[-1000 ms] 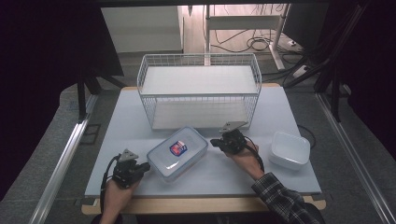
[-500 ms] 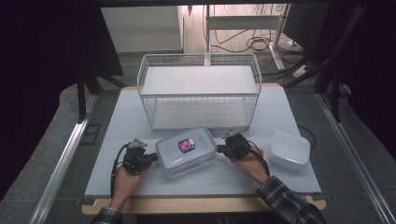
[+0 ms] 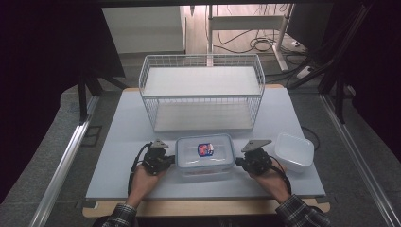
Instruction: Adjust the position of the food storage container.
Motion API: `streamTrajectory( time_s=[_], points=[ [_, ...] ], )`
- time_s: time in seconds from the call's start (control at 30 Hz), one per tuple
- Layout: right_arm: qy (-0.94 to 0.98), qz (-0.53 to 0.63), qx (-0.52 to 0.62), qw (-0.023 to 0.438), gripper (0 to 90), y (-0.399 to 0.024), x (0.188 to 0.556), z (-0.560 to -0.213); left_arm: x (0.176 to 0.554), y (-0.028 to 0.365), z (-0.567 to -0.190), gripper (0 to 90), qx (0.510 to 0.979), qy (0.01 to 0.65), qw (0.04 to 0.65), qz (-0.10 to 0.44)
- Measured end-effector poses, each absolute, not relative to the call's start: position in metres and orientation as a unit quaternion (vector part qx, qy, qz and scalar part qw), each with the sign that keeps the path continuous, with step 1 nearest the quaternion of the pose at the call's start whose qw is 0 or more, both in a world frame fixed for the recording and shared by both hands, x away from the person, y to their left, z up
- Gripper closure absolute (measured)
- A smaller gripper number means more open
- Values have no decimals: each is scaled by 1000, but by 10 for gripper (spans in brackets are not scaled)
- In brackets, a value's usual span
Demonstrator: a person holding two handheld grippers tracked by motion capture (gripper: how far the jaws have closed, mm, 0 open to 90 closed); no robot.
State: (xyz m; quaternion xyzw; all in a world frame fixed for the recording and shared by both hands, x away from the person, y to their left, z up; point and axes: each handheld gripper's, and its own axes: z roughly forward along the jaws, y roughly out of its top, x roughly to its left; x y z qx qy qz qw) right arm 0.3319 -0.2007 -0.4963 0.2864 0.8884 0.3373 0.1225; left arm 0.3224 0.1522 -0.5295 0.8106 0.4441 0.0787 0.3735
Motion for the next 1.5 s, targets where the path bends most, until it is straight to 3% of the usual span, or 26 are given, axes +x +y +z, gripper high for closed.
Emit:
streamTrajectory(
  time_s=[0.37,0.6,0.63,0.7,0.73,0.93,1.1,1.5],
  points=[
    [895,327,270,140,874,-205,319,-494,312,154,-524,870,816,430,377,80],
    [871,378,269,162,708,-226,313,-477,281,177,-507,565,803,422,397,138],
    [867,384,272,164,621,-229,312,-476,277,180,-505,515,800,419,404,146],
    [858,398,278,167,546,-233,310,-473,271,185,-502,413,793,417,415,158],
    [858,398,278,167,546,-233,310,-473,268,187,-502,413,789,419,419,159],
    [836,438,287,164,270,-241,308,-469,255,187,-506,151,800,413,405,159],
    [833,444,288,161,141,-242,307,-472,251,188,-506,135,800,415,406,149],
    [833,445,294,147,52,-240,309,-477,251,187,-509,81,800,410,409,156]
  ],
)
